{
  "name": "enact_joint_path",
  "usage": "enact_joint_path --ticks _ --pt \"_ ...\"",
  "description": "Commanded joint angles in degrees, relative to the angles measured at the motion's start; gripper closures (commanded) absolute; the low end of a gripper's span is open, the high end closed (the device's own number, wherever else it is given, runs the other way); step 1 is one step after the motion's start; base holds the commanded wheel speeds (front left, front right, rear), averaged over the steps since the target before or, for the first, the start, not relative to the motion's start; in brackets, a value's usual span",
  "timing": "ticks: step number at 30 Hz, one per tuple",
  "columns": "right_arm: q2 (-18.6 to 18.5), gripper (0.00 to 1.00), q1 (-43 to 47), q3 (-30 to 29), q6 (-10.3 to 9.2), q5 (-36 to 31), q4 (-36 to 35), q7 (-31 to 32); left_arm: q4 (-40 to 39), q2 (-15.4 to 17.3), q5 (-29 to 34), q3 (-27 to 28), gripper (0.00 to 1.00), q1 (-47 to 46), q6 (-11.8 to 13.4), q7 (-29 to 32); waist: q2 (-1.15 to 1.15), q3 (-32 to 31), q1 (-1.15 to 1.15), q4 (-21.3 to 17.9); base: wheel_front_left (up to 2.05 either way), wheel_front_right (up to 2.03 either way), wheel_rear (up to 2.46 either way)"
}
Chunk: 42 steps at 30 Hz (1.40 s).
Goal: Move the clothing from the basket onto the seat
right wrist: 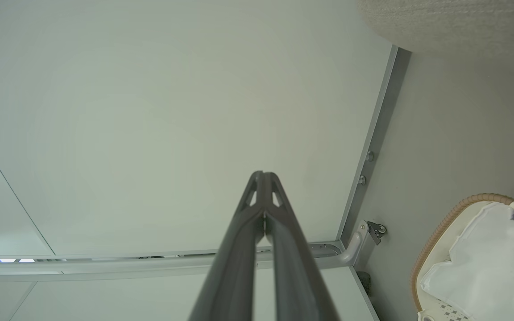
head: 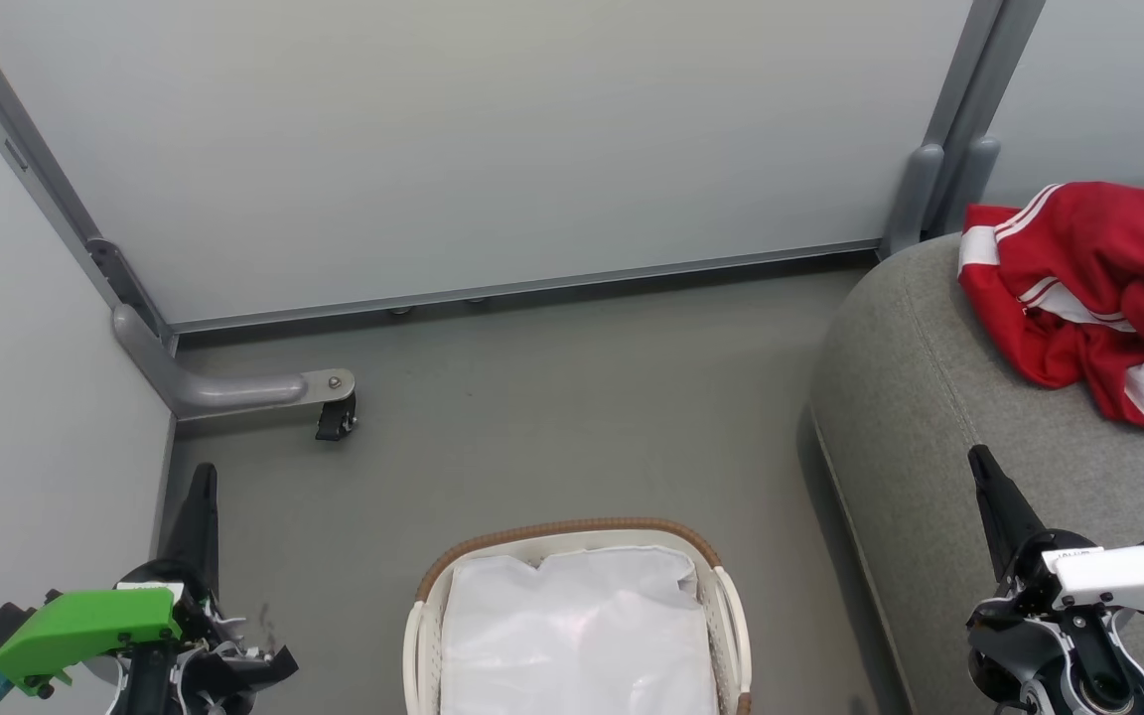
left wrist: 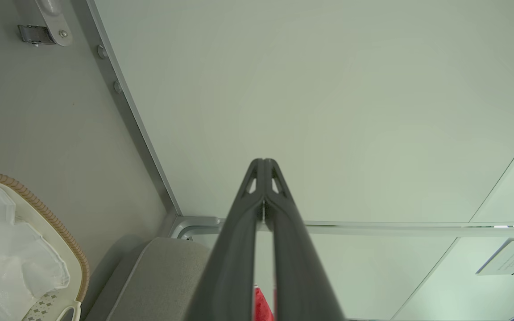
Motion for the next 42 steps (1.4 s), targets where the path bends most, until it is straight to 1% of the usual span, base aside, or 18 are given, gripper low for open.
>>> enact_joint_path --ticks 1,42 --pt "-0.34 1.00 -0.44 -0.13 -0.02 0.18 -0.17 0.17 -0.07 0.33 -0.12 0.14 1.00 -0.59 -0.29 0.29 0.00 0.00 0.00 0.00 0.00 0.00 0.00" --pt "-0.34 1.00 -0.44 -0.13 -0.01 0.18 -0.17 0.16 -0.08 0.30 -0.09 0.16 1.00 -0.59 -0.28 0.30 0.00 0.00 0.00 0.00 0.00 0.00 0.00"
